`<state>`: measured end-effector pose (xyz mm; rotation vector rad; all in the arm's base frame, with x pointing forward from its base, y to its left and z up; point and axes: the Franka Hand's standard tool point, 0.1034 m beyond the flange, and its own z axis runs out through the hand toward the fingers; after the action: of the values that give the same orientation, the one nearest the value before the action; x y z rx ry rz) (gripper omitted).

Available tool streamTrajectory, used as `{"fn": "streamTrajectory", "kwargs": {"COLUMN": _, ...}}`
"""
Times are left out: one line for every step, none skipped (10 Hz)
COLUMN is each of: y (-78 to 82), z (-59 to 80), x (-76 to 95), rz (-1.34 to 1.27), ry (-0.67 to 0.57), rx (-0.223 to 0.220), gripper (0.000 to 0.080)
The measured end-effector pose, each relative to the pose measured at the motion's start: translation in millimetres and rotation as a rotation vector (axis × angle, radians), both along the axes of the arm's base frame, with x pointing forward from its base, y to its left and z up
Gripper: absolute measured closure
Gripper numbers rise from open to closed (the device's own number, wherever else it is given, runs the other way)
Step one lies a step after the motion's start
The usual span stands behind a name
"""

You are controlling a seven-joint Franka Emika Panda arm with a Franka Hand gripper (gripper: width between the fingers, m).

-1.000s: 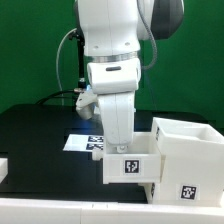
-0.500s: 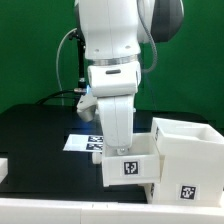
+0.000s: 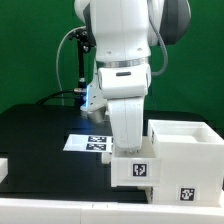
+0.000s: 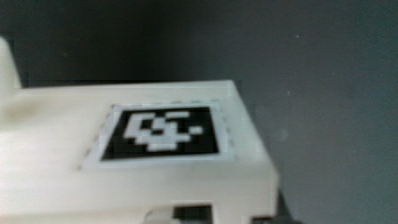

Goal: Assemble drawer

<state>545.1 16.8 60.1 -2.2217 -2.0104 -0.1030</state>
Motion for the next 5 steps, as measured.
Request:
{"fn": "streamTrajectory", "kwargs": {"y": 2.7, "z": -0.1, "x": -0.1, "rz": 0.001, "ry": 0.000, "rx": -0.001, "gripper": 0.0763}}
{"fn": "streamTrajectory", "kwargs": {"y": 7.5, "z": -0.8, "x": -0.2, "rz": 0.009, "ry": -0.009, "rx": -0.001, "gripper": 0.0763}}
{"fn": "streamTrajectory", "kwargs": {"y": 12.7, "z": -1.6, "x": 0.2, "rz": 0.016, "ry": -0.026, "rx": 0.000, "gripper": 0.0763}}
{"fn": "streamTrajectory", "kwargs": {"y": 13.3, "z": -0.8, "x": 0.5, "rz": 0.019, "ry": -0.028, "rx": -0.002, "gripper": 0.0763}}
{"fn": "streamTrajectory", "kwargs": {"y": 17.2, "z": 4.8, "x": 3.9, "rz": 0.026, "ry": -0.041, "rx": -0.009, "gripper": 0.0763}}
